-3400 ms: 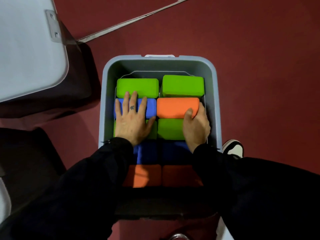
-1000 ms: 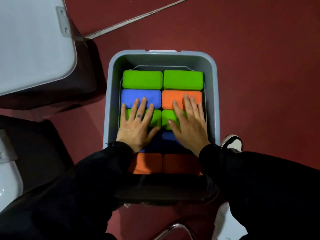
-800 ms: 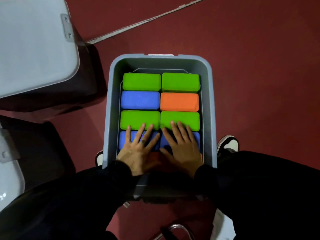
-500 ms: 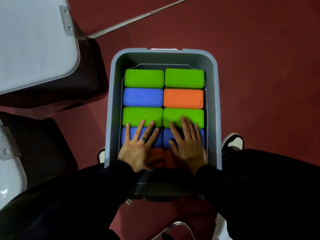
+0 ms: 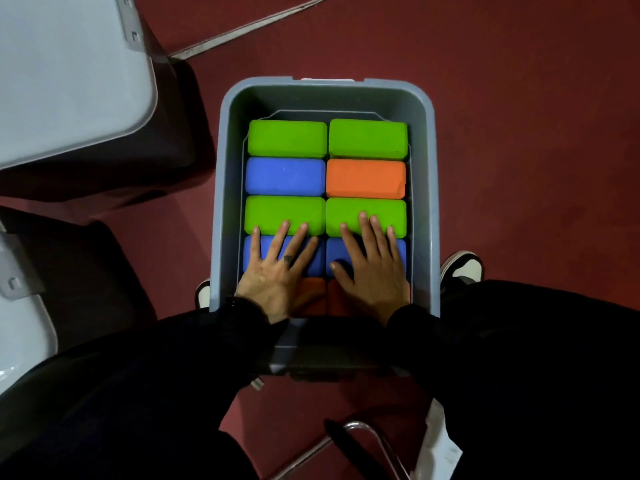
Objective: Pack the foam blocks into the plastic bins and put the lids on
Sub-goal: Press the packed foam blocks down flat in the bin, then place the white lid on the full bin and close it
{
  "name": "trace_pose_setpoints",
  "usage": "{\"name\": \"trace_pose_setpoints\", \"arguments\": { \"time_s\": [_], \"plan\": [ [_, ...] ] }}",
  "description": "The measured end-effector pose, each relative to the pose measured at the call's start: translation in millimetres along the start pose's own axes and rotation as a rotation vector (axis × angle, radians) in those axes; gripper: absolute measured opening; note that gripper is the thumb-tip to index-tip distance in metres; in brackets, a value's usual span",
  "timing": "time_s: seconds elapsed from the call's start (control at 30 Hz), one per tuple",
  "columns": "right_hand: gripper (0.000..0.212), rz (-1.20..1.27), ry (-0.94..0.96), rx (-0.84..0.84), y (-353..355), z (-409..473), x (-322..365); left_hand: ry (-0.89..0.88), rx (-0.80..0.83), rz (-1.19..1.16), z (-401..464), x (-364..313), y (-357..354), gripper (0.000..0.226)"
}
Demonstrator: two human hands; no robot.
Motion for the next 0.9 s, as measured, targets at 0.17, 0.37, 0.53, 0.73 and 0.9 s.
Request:
{"name": "trace_pose_setpoints", "arguments": {
  "time_s": [0.17,0.37,0.53,0.73,0.9],
  "plan": [
    [0.065,0.02,-0.002,0.067,12,-4,1,0.005,-0.004,-0.018,5,-2,9,0.093],
    [0.06,0.041,-0.015,0.127,41,-2,2,0.179,0.018,-0.145,16,-13,41,0.086],
    [0.054,0.11,0.047,0.14,85,-19,24,0.245,-0.044,-0.324,-2,-31,79,0.048],
    [0.031,0.111,-0.024,0.147,164,-50,42,0.278,-0.196,-0.365,-41,-60,146,0.039],
    [0.028,0.188,-0.076,0.046,250,-35,45,0.28,-0.253,-0.301,-50,-63,216,0.035]
  ]
}}
Point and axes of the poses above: each hand's wrist, its own z-axis towards the middle knuckle, its own y-axis out of the back of the hand, x = y × z, the point moved 1 cm from there along z, towards the middle knuckle, and after that the axes turned 2 degrees about z, right-handed, at the moved point
